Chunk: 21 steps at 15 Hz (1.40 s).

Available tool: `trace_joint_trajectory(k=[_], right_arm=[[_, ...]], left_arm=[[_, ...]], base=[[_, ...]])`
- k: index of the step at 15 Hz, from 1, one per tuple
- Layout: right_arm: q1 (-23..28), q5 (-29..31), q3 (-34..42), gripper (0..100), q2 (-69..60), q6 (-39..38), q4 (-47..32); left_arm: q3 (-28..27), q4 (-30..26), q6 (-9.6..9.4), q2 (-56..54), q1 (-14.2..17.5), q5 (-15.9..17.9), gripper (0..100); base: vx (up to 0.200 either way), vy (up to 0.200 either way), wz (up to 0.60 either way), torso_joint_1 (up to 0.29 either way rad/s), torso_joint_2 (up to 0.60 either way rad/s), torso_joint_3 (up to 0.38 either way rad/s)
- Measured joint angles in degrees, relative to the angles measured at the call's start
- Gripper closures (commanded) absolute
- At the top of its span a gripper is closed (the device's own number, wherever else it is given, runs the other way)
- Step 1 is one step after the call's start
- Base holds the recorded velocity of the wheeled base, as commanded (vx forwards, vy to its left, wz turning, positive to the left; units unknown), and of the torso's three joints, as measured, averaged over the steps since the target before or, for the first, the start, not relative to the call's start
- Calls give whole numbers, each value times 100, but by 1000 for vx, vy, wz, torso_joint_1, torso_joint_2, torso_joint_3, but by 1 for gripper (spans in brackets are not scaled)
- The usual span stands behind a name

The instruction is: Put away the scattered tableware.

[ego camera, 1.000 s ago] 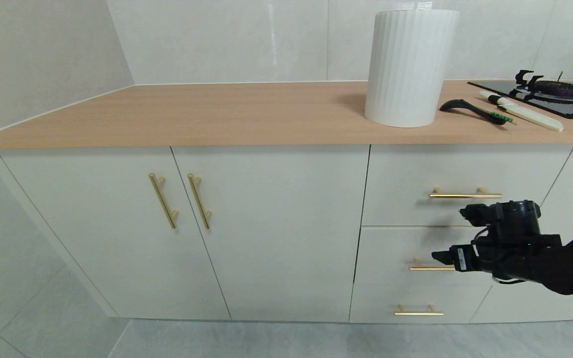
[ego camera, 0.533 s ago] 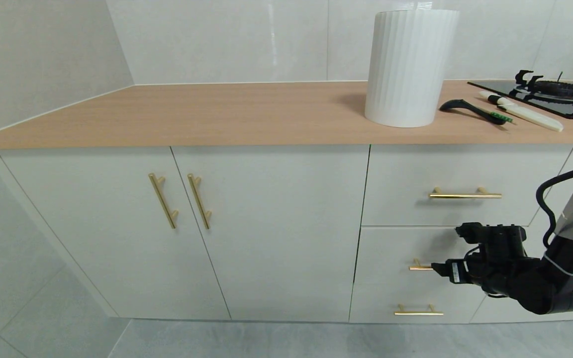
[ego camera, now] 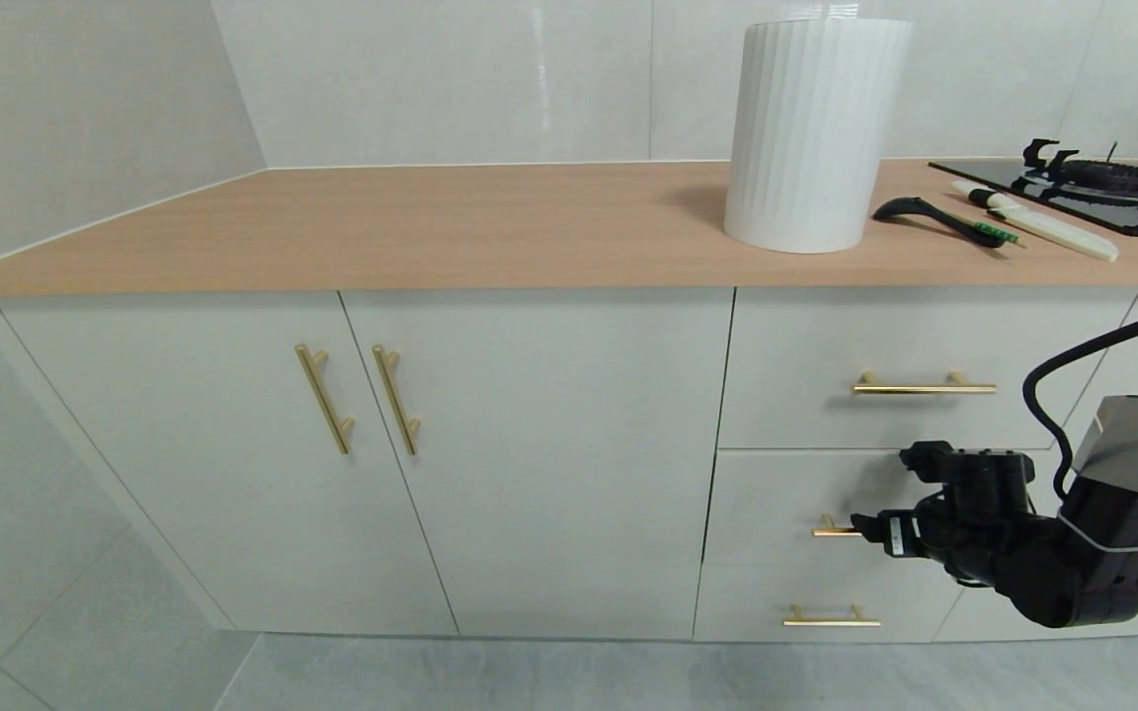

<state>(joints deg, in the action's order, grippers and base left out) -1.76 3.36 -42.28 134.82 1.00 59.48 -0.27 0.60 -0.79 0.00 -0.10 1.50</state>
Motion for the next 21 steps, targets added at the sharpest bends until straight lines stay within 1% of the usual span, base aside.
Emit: trace_joint_trajectory(k=[4, 16, 19, 21], right_arm=[[-2, 183, -35, 0, 177, 1, 308], [5, 178, 127, 0, 289, 88, 347], [2, 176, 477, 0, 140, 88, 388], [5, 180, 898, 0, -56, 99, 640]], left_arm=[[0, 0, 0, 0, 0, 0, 0], [0, 0, -7, 0, 0, 0, 0], [0, 0, 0, 0, 0, -2, 0], [0, 0, -2, 0, 0, -2, 0]], base=[[0, 0, 0, 0, 0, 0], [0, 0, 0, 0, 0, 0], [0, 0, 0, 0, 0, 0], [0, 0, 0, 0, 0, 0]])
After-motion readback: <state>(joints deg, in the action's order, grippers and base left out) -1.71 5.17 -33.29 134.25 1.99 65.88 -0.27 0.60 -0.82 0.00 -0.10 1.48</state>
